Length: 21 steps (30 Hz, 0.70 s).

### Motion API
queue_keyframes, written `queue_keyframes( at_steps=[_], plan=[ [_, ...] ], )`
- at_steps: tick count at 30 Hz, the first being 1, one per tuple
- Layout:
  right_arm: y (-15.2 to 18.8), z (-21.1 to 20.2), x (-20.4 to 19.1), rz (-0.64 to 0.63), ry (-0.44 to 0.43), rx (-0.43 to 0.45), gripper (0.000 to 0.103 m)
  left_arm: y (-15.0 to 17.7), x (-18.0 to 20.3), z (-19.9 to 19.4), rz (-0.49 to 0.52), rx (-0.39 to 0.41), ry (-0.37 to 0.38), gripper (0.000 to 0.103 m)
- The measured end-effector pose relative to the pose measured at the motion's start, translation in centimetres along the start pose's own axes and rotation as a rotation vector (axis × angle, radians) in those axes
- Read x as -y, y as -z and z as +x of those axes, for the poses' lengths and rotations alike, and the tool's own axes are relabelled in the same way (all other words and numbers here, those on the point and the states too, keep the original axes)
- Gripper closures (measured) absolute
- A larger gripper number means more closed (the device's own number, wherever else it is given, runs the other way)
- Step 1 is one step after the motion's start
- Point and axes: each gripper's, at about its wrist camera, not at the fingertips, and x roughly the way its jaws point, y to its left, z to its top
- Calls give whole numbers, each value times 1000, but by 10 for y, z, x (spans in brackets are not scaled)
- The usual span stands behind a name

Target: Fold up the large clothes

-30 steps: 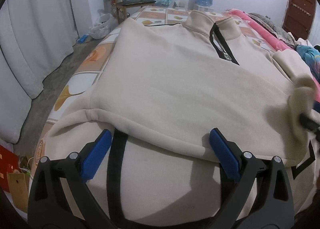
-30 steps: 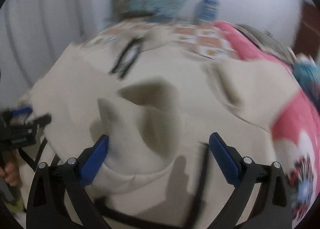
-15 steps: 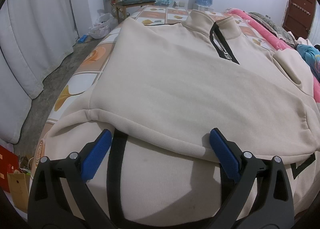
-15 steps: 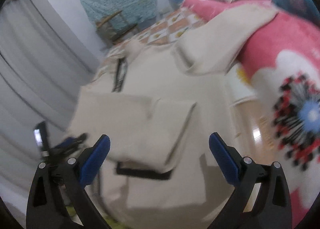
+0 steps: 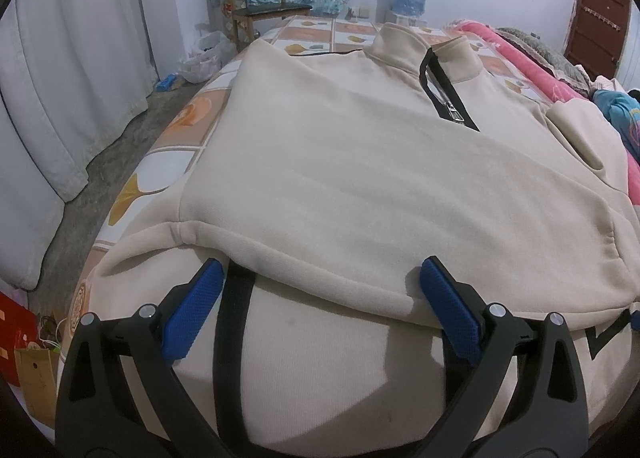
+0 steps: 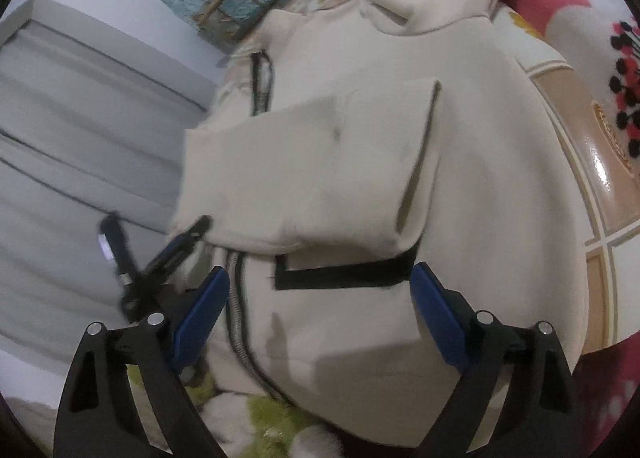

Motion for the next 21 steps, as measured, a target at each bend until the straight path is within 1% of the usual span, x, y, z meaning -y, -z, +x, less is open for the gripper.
queue_keyframes(
  at_steps=[1,3,5,6,8,11,14,17,19,21],
  plan=[
    [-1,4,1,6,16,5,14,0,0,0,0,-2,1,7],
    [-6,6,3,37,8,28,14,0,0,0,3,-3,3,7],
    [-9,6,3,46,24,45,20,0,-1,1,5,-6,6,7],
    [-10,5,3,54,32,46,22,-1,-1,1,5,-7,6,7],
    [-9,1,8,85,19,44,24,-1,-1,1,6,-6,7,7],
    [-3,-9,11,93,26,53,25,-1,-1,1,7,-3,7,7],
    [5,-19,7,73,20,71,25,-1,0,1,8,-4,8,7],
    [12,-19,0,52,-42,76,25,-1,0,1,8,-3,8,7],
    [15,-11,-2,60,-100,55,25,-1,0,1,7,-3,7,7],
    [15,-1,-1,79,-125,36,25,-2,0,1,8,-7,9,7]
  ],
)
